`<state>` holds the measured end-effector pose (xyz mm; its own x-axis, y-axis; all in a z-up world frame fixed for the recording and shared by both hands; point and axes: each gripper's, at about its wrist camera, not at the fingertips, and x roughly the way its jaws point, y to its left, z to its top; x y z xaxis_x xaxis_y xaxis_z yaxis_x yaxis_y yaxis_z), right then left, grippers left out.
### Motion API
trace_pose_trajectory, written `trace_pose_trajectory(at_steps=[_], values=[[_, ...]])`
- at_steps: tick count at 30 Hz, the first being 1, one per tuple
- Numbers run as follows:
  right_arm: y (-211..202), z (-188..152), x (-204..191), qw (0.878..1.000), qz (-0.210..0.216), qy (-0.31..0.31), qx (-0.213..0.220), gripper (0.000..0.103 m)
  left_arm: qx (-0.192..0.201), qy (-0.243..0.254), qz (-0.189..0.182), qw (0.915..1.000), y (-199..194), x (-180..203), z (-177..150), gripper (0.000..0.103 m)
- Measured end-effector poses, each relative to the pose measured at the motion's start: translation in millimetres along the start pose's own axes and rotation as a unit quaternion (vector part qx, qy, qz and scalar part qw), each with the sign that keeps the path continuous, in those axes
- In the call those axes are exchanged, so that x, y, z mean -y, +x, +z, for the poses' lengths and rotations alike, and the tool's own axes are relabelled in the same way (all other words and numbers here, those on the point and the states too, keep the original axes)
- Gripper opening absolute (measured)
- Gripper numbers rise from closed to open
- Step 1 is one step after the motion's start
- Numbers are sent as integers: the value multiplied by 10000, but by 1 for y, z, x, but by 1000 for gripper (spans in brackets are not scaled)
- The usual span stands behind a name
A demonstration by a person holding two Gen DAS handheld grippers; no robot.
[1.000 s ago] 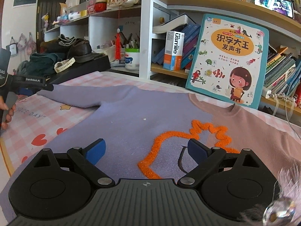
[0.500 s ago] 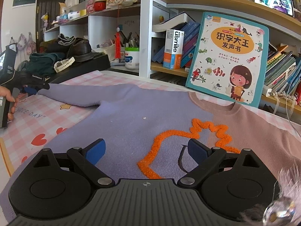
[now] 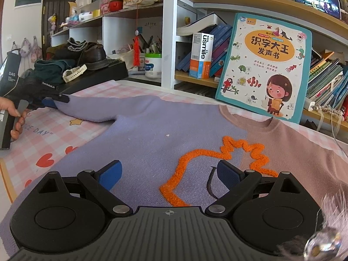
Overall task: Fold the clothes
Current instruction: 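Lower the left tool onto the lavender sleeve cuff and grasp it, then lift the lavender sleeve with the left tool and lay it across the chest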
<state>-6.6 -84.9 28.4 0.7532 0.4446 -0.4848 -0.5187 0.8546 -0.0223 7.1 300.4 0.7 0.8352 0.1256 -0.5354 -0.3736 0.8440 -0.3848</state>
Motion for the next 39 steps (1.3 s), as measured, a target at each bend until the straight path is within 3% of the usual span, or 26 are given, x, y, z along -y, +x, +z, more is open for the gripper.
trace_pose_trajectory(at_steps=[2, 6, 11, 16, 19, 22, 27, 31, 36, 39], values=[[0, 0, 0, 10000, -3, -1, 4, 94, 34, 67, 99, 9999, 1, 2, 0, 37], [-1, 0, 1, 10000, -19, 14, 21, 94, 177, -464, 219, 9985, 0, -17, 7, 36], [1, 1, 1, 10000, -15, 22, -49, 95, 252, -1030, 21, 9944, -1, -40, 11, 36], [1, 0, 1, 9998, -168, 63, -61, 95, 312, -1165, -48, 9927, 0, -44, 10, 34], [-4, -2, 5, 9994, -291, 191, -15, 95, 323, -1162, 60, 9927, 1, -44, 10, 23], [-14, -8, 14, 9988, -349, 337, -23, 95, 294, -1106, 95, 9934, 1, -45, 10, 11], [-39, -22, 36, 9949, -906, 439, -101, 95, 244, -1011, 153, 9945, 1, -46, 10, 4], [-58, -37, 55, 9895, -1323, 514, -274, 95, 446, -661, 129, 9967, -10, -31, 12, 3], [-75, -52, 81, 9814, -1554, 1041, -436, 95, 693, 4, -233, 9973, -31, 11, 20, 3], [-74, -55, 89, 9783, -1530, 1291, -539, 95, 832, 426, -684, 9933, -45, 48, 26, 3]])
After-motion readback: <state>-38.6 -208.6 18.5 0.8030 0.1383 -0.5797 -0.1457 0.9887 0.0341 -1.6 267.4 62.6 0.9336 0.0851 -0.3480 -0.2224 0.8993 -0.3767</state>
